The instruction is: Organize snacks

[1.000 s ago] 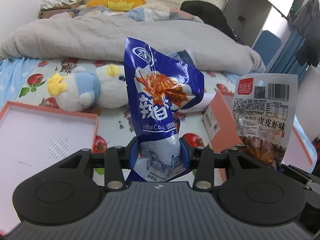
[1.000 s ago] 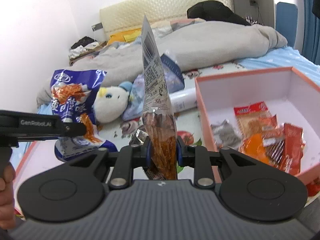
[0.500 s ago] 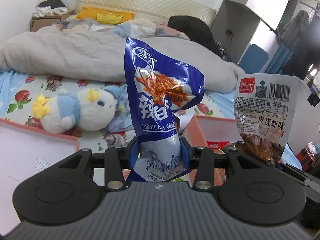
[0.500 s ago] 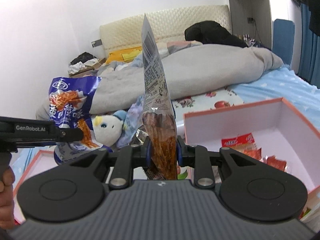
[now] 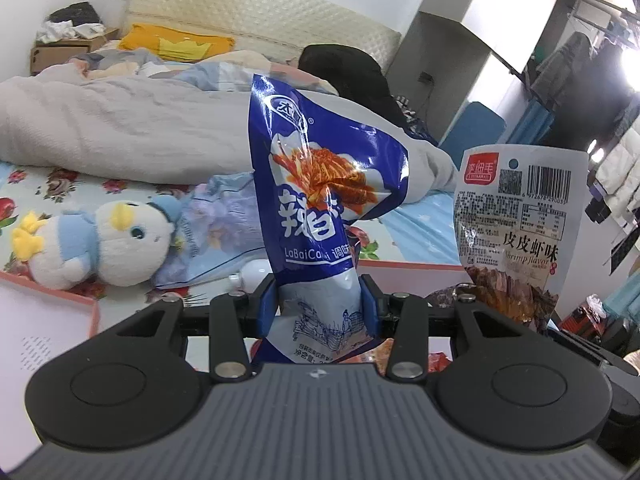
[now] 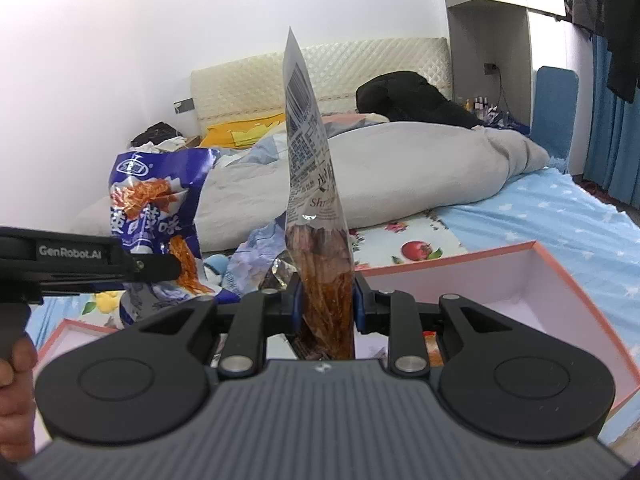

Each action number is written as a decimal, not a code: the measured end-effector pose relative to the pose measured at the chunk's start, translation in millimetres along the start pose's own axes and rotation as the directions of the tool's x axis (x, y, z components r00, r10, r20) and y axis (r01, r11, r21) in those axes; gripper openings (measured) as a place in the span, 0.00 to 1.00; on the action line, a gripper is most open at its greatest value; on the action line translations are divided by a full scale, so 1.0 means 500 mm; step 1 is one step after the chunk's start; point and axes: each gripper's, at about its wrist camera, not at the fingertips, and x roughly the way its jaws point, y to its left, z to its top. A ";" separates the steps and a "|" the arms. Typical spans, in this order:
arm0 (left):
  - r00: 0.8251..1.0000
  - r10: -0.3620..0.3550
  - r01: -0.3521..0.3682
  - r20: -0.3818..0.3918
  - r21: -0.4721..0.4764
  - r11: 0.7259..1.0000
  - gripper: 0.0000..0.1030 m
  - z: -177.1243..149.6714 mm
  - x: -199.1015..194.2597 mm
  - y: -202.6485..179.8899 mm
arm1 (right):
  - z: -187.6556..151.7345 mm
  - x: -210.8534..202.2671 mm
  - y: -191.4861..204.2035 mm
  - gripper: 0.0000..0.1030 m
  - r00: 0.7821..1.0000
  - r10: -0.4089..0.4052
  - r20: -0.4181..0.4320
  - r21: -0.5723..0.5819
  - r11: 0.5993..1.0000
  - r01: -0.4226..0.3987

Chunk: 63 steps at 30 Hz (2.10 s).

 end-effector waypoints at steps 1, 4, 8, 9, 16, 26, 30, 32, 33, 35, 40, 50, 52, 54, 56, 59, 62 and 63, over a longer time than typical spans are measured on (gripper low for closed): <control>1.000 -0.005 0.005 -0.002 0.004 1.000 0.47 0.000 0.006 -0.009 | 0.000 -0.002 -0.008 0.27 1.000 -0.006 0.003 0.000 1.000 0.006; 1.000 -0.021 0.021 -0.021 0.006 1.000 0.47 -0.003 0.031 -0.033 | -0.001 -0.002 -0.036 0.27 1.000 -0.023 0.000 0.024 0.999 0.023; 0.998 -0.028 0.029 -0.050 0.020 0.999 0.47 -0.013 0.067 -0.064 | -0.007 0.003 -0.065 0.27 0.999 -0.053 -0.014 0.030 0.998 0.053; 0.998 -0.033 0.034 -0.060 0.021 0.999 0.47 -0.016 0.077 -0.072 | -0.010 0.005 -0.074 0.27 0.998 -0.058 -0.019 0.034 0.998 0.058; 0.992 -0.046 0.052 -0.120 0.048 0.997 0.47 -0.041 0.146 -0.118 | -0.034 0.028 -0.135 0.27 0.994 -0.088 -0.066 0.070 0.993 0.092; 0.975 -0.039 0.057 -0.220 0.078 0.995 0.47 -0.081 0.243 -0.162 | -0.069 0.066 -0.202 0.27 0.986 -0.105 -0.132 0.105 0.987 0.119; 0.968 -0.026 0.050 -0.250 0.090 0.995 0.47 -0.093 0.275 -0.175 | -0.086 0.085 -0.220 0.28 0.981 -0.107 -0.162 0.109 0.986 0.126; 0.966 -0.022 0.049 -0.257 0.098 0.994 0.47 -0.097 0.285 -0.179 | -0.093 0.089 -0.225 0.28 0.979 -0.104 -0.174 0.114 0.986 0.125; 0.965 -0.019 0.047 -0.262 0.102 0.994 0.47 -0.100 0.289 -0.180 | -0.097 0.092 -0.227 0.28 0.978 -0.102 -0.180 0.118 0.985 0.124; 0.963 -0.017 0.046 -0.268 0.100 0.994 0.48 -0.103 0.296 -0.179 | -0.102 0.095 -0.231 0.28 0.978 -0.097 -0.187 0.122 0.985 0.121; 0.966 -0.020 0.049 -0.259 0.104 0.993 0.48 -0.100 0.291 -0.180 | -0.098 0.097 -0.235 0.29 0.977 -0.099 -0.191 0.119 0.985 0.124; 0.982 -0.020 0.044 -0.190 0.125 0.991 0.75 -0.060 0.223 -0.180 | -0.061 0.055 -0.232 0.60 0.985 -0.115 -0.128 0.131 0.983 0.132; 0.987 -0.032 0.054 -0.159 0.134 0.990 0.75 -0.050 0.195 -0.184 | -0.048 0.035 -0.227 0.60 0.988 -0.117 -0.103 0.125 0.984 0.129; 0.990 -0.039 0.059 -0.133 0.148 0.987 0.76 -0.042 0.165 -0.190 | -0.036 0.008 -0.217 0.60 0.992 -0.109 -0.068 0.116 0.986 0.116; 0.994 -0.049 0.065 -0.102 0.160 0.985 0.76 -0.035 0.134 -0.194 | -0.024 -0.016 -0.211 0.60 0.994 -0.103 -0.042 0.109 0.988 0.107; 0.996 -0.054 0.065 -0.067 0.176 0.982 0.76 -0.031 0.092 -0.197 | -0.017 -0.049 -0.204 0.60 0.996 -0.094 -0.009 0.099 0.991 0.094; 0.998 -0.054 0.060 -0.039 0.169 0.984 0.76 -0.033 0.054 -0.196 | -0.014 -0.079 -0.202 0.60 0.996 -0.086 0.013 0.107 0.991 0.084; 0.998 -0.057 0.061 -0.024 0.161 0.985 0.76 -0.034 0.040 -0.195 | -0.014 -0.089 -0.202 0.60 0.996 -0.086 0.022 0.108 0.991 0.083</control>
